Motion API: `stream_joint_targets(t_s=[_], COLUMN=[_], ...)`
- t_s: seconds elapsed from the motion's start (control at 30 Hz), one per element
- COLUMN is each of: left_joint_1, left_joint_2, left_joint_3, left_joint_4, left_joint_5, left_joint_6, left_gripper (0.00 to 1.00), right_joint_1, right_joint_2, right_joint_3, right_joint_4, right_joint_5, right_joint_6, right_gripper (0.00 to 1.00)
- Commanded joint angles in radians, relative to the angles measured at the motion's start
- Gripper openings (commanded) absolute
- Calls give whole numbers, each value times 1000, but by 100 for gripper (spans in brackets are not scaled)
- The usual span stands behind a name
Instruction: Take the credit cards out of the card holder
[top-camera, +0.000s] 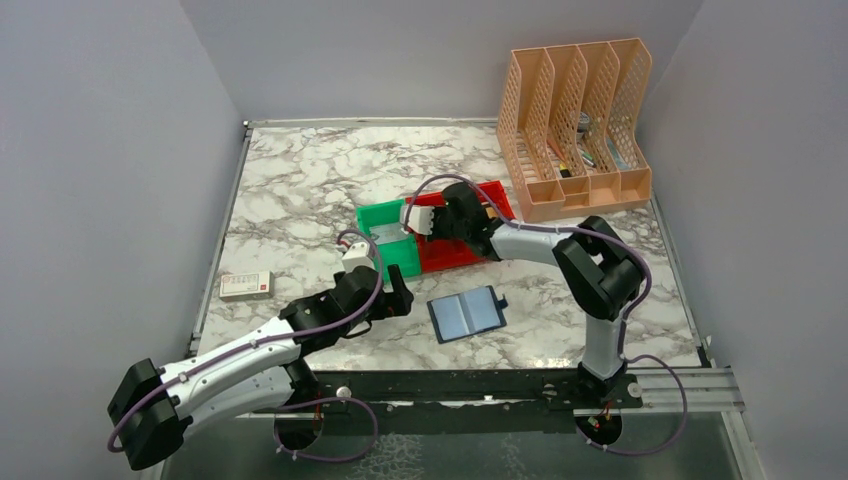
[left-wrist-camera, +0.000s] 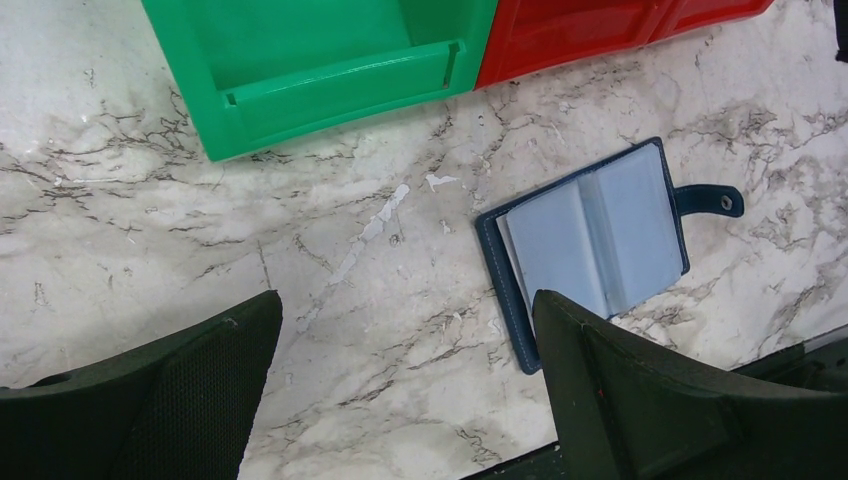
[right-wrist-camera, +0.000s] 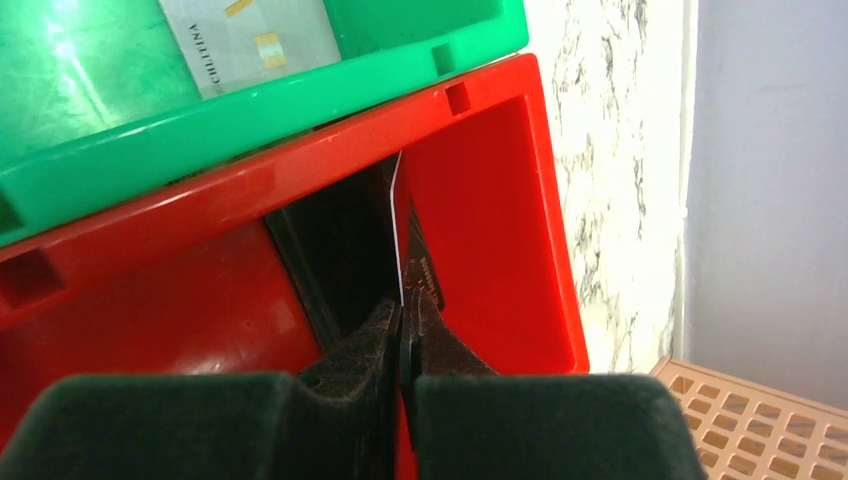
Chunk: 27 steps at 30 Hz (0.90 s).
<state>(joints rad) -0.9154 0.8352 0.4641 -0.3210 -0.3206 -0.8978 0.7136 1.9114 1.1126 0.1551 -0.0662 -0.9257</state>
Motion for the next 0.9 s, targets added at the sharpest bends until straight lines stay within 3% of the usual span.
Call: stream_joint_targets(t_s=[0.0, 0.13, 0.3, 0.47, 0.57, 0.87], left_joint_1=[5, 4, 5, 5, 6, 5], left_joint_2=[12, 16, 13, 19, 24, 47], left_joint_3=[34, 43, 41, 48, 46, 66], left_joint_4=[27, 18, 18, 23, 35, 73], left_joint_5=[33, 48, 51, 61, 78, 132], left_joint_6=[19, 26, 25, 25, 25, 19], left_gripper=[99, 99, 99, 99, 99, 99], right_joint_1=[4, 4, 4, 4, 4, 4], right_joint_2=[47, 58, 47, 38, 25, -86], right_joint_3=[58, 61, 78, 80, 81, 46], right_joint_4=[-46, -62, -97, -94, -99, -20], right_joint_5=[-19, -12, -22, -31, -43, -59], right_joint_6=[-7, -29, -18, -8, 13, 165], right_gripper=[3, 7, 23, 26, 36, 40])
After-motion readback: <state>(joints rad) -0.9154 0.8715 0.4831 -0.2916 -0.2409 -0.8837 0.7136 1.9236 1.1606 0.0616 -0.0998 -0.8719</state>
